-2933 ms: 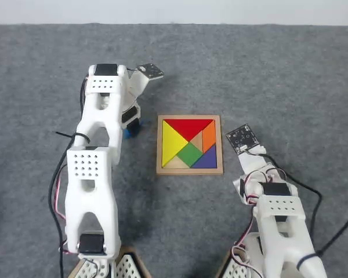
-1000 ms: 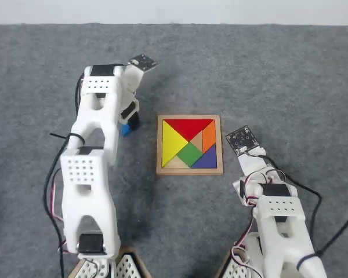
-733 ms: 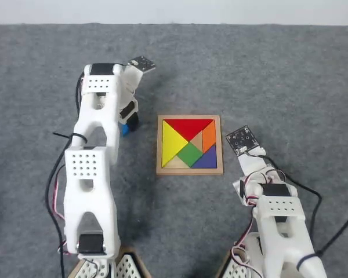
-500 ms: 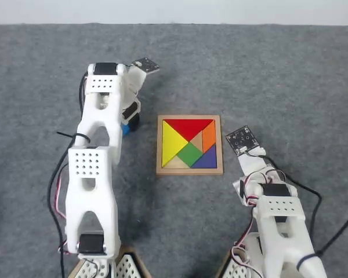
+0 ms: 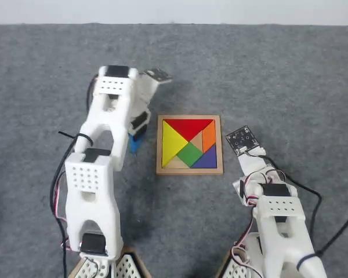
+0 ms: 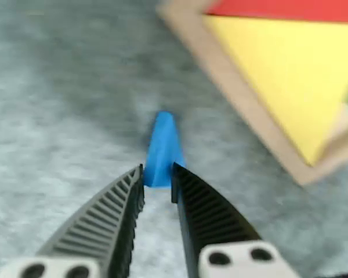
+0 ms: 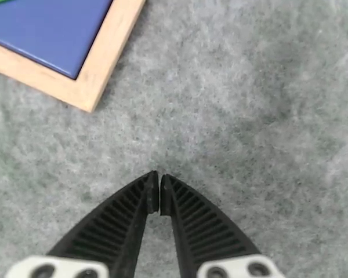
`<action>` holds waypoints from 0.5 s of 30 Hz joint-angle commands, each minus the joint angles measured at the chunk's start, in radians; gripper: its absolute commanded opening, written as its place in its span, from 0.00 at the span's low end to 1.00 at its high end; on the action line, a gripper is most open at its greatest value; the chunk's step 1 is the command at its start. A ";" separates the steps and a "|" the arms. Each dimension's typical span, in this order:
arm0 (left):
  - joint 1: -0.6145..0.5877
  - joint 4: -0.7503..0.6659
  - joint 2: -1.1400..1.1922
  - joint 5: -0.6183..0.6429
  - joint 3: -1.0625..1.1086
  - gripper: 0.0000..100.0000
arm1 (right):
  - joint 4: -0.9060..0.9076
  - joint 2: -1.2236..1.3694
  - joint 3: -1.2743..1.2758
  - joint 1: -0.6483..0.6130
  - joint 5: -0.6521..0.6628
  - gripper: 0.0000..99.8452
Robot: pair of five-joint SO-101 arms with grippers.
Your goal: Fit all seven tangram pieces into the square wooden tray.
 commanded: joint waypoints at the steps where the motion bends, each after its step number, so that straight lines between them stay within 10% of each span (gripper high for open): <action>1: 0.057 0.032 -0.163 0.015 0.091 0.07 | -0.018 -0.033 -0.008 0.005 -0.006 0.01; 15: 0.048 -0.032 -0.127 0.049 0.166 0.07 | -0.018 -0.033 -0.008 0.005 -0.006 0.01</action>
